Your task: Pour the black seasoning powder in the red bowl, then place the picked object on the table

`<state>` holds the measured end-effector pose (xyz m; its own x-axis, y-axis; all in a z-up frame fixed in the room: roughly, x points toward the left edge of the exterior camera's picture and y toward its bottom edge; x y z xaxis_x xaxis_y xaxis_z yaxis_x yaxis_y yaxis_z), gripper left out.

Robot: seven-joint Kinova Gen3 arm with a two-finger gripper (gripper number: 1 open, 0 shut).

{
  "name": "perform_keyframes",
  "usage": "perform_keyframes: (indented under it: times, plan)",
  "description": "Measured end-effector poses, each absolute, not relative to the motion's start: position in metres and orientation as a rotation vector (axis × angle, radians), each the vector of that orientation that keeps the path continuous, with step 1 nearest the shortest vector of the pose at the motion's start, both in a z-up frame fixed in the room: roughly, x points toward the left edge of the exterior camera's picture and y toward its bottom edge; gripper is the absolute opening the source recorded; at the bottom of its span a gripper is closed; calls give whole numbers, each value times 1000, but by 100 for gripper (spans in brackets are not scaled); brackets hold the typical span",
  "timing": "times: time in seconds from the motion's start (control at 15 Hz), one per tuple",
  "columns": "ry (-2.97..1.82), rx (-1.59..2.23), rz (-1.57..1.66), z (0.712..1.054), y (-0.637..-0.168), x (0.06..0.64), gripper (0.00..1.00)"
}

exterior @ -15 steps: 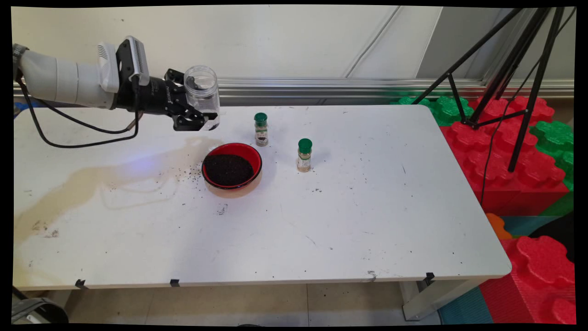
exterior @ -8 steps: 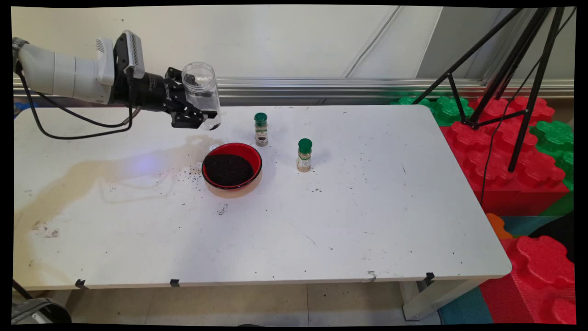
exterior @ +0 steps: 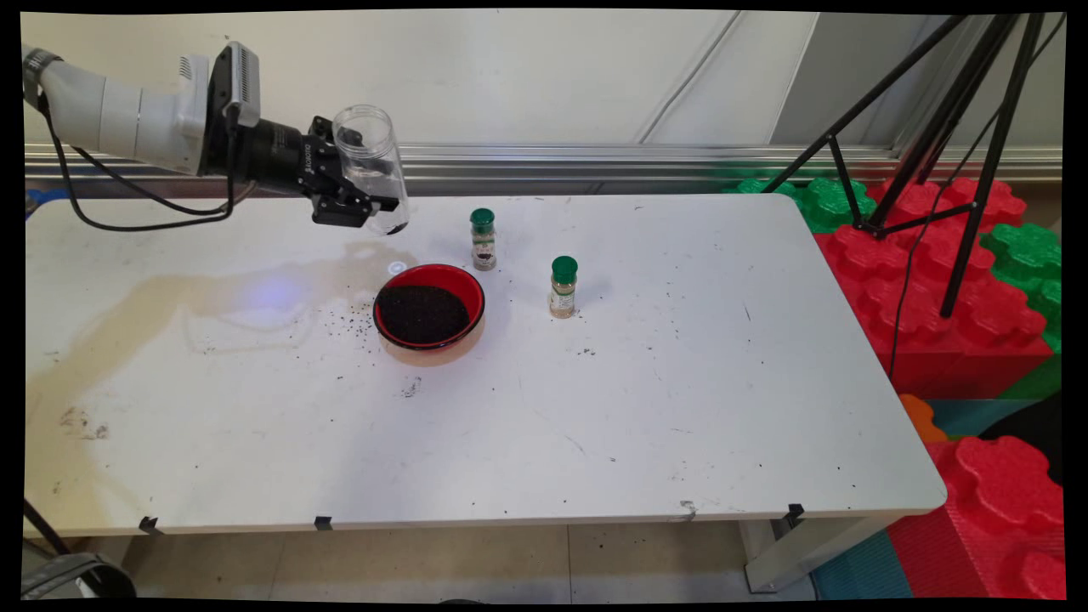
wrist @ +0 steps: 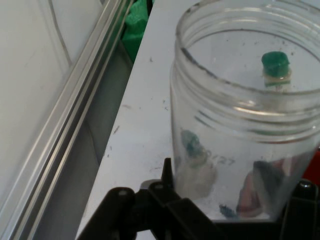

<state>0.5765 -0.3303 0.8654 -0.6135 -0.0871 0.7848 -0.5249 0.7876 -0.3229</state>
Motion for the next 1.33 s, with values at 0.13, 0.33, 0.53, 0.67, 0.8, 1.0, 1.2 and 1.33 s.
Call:
perform_keyframes:
  times: [0.13, 0.33, 0.53, 0.67, 0.8, 1.0, 1.2, 1.33]
  plan:
    - [-2158, 458, 662, 864, -334, 584, 0]
    - [-2145, 480, 627, 862, -340, 596, 0]
    - [-2128, 514, 591, 857, -345, 608, 0]
    - [-2119, 536, 570, 852, -348, 615, 0]
    - [-2114, 551, 557, 846, -350, 620, 0]
    - [-2108, 571, 542, 836, -354, 627, 0]
    - [-2097, 601, 525, 824, -359, 633, 0]
    - [-2083, 630, 505, 814, -365, 636, 0]
